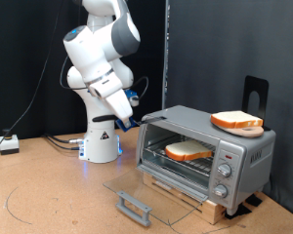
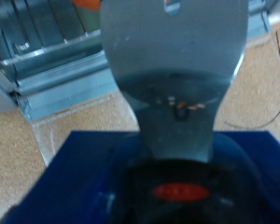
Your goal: Make a piece of toast with the oven
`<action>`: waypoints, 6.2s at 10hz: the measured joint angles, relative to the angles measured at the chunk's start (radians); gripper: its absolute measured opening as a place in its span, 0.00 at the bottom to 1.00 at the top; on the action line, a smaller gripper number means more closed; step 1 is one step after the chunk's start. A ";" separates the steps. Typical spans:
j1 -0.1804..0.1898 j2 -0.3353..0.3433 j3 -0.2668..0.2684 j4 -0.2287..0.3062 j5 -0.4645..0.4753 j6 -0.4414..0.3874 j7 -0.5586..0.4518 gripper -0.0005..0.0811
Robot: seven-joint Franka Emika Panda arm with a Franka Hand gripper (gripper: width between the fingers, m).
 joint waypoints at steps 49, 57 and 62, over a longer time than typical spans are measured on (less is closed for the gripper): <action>-0.010 -0.050 -0.066 0.050 -0.047 -0.239 -0.198 1.00; -0.050 0.028 -0.082 0.140 0.176 -0.413 0.421 1.00; -0.083 0.185 -0.112 0.281 0.129 -0.666 0.870 1.00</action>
